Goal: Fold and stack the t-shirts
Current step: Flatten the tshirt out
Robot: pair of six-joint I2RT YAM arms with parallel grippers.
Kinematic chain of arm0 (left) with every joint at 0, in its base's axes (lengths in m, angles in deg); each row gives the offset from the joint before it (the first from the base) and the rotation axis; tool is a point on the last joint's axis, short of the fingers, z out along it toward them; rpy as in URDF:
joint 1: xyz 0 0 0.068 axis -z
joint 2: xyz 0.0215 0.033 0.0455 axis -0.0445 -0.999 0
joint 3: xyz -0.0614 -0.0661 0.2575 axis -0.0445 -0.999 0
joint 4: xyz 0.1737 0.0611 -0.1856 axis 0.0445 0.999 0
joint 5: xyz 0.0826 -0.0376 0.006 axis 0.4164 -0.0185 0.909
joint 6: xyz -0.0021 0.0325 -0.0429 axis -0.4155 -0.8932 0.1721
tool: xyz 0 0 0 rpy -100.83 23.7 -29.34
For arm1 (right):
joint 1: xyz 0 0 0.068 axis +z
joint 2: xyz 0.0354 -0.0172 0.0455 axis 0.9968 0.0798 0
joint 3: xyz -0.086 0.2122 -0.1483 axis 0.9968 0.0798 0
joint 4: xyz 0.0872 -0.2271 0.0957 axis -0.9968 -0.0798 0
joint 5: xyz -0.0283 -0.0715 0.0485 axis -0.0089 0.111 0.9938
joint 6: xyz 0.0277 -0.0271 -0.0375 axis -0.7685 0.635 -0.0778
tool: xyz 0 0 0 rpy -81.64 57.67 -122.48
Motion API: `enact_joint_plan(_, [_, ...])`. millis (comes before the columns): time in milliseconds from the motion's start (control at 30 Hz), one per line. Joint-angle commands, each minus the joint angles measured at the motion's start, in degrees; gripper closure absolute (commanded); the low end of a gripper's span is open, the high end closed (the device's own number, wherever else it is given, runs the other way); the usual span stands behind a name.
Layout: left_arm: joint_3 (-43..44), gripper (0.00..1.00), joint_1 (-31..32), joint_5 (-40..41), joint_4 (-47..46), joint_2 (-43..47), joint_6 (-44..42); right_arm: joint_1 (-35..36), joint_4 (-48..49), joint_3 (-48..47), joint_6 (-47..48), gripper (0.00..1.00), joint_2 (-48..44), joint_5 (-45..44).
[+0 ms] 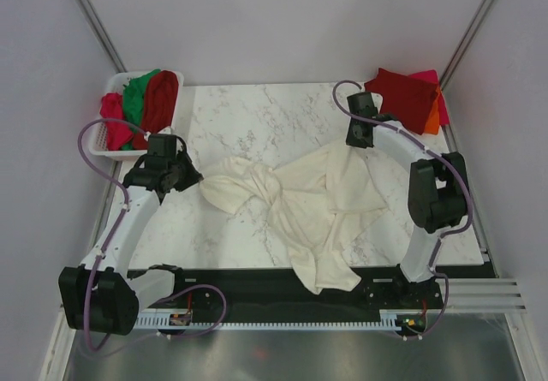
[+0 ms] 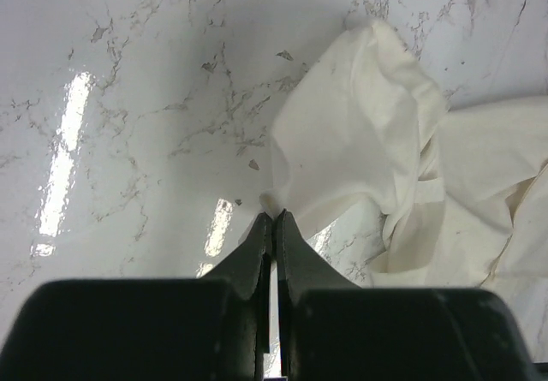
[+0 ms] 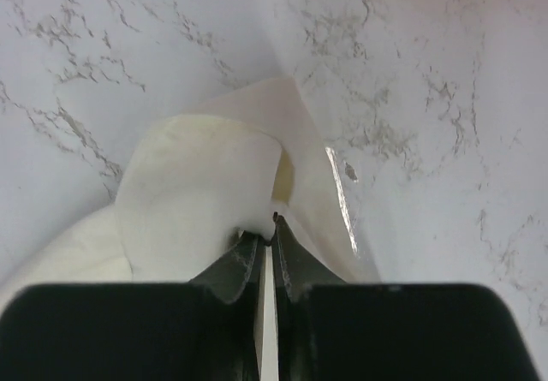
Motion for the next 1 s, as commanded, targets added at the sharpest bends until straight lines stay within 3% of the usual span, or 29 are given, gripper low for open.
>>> enact_joint_plan(0, [-0.4,0.98,-0.4,1.5,1.3,1.2,-3.9,-0.7,-4.1,0.8,-0.7,0.89,-0.6,-5.9])
enact_joint_plan(167, [0.2,0.98,-0.4,1.5,1.3,1.6,-4.9,-2.5,1.3,16.5,-2.6,1.0,-8.5,7.3])
enact_joint_plan(233, [0.4,0.98,-0.4,0.6,1.3,1.7,-5.2,-1.7,2.1,24.3,-3.8,1.0,-13.9,12.8])
enact_joint_plan(400, [1.1,0.98,-0.4,0.6,1.3,3.2,-6.0,8.8,0.7,38.1,-14.4,1.0,-35.5,13.6])
enact_joint_plan(467, [1.1,0.98,-0.4,0.8,1.3,3.4,-6.3,11.3,0.3,41.5,-18.7,1.0,-39.0,15.6])
enact_joint_plan(500, [1.1,0.98,-0.4,0.5,1.3,3.3,-6.7,14.0,0.2,44.4,-21.5,0.87,-40.9,16.3])
enact_joint_plan(533, [1.2,0.98,-0.4,0.1,1.3,3.2,-7.0,15.7,0.0,45.6,-22.5,0.66,-41.6,16.2])
enact_joint_plan(567, [1.2,0.98,-0.4,0.0,1.3,2.9,-7.1,17.5,-0.6,46.5,-23.3,0.14,-42.2,15.3])
enact_joint_plan(600, [1.1,0.98,-0.4,0.0,1.3,2.9,-7.5,19.9,-2.5,46.7,-23.7,0.02,-42.6,12.1])
enact_joint_plan(767, [0.4,0.98,-0.4,-0.5,1.4,2.6,-6.9,19.6,-6.5,37.6,-20.0,0.02,-41.2,-1.5])
enact_joint_plan(967, [0.1,0.98,-0.4,0.0,1.3,2.8,-6.7,4.5,0.6,22.9,-14.4,0.02,-31.0,5.3])
